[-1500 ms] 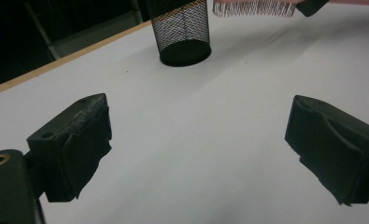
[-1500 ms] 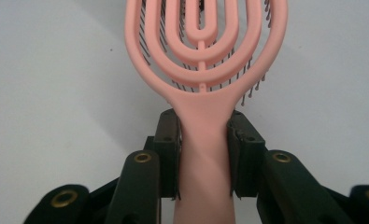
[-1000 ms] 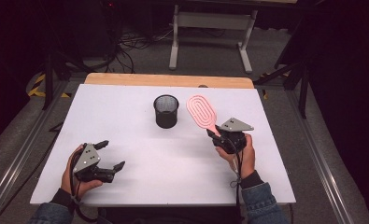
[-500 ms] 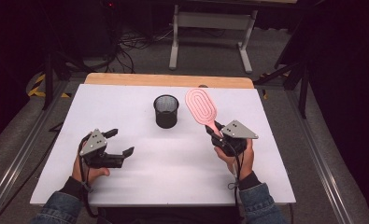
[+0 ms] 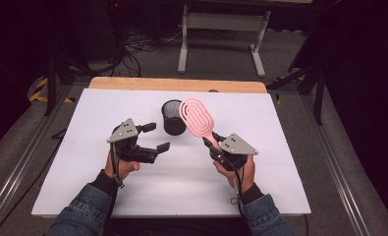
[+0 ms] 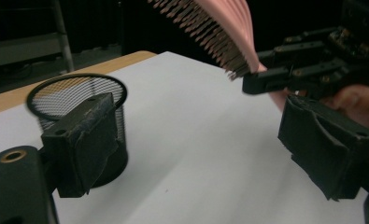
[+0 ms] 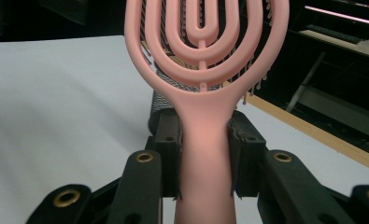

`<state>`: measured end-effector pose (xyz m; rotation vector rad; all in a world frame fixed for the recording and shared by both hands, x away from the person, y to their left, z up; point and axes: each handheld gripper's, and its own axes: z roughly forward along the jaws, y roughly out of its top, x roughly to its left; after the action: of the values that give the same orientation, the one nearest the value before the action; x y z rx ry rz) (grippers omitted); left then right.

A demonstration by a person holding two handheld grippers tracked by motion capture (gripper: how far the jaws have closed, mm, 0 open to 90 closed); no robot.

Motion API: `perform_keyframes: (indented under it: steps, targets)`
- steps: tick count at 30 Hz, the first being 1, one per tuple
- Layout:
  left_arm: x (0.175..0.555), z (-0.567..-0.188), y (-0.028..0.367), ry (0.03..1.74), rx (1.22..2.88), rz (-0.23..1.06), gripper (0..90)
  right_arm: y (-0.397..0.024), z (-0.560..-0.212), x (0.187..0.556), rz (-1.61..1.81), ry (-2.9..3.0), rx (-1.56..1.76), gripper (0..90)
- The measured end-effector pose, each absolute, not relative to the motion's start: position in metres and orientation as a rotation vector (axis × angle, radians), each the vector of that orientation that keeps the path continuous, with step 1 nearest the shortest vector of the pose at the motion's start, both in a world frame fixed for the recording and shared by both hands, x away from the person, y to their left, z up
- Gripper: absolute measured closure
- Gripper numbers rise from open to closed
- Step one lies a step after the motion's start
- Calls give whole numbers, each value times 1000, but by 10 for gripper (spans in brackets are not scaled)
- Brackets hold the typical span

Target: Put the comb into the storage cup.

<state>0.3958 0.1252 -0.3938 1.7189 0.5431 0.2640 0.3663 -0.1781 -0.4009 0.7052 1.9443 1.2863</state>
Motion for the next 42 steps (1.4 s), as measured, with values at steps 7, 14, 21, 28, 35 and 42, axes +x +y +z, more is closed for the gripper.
perform_keyframes:
  steps: [7,14,21,28,35,42]
  targets:
    - [399,-396,106,527,1696,213,163,-163,-406,357,1316,1939,633,698]
    - [397,-397,97,520,1641,179,224,-151,-410,349,1328,1943,565,698]
    - [397,-399,94,503,1623,136,418,-144,-415,347,1329,1959,533,697]
    - [396,-399,98,515,1579,118,540,-139,-415,343,1318,1954,520,699]
    - [391,-397,98,511,1558,115,608,-135,-417,343,1282,1956,507,701]
    - [383,-391,97,488,1553,146,622,-133,-415,340,1292,1945,496,702]
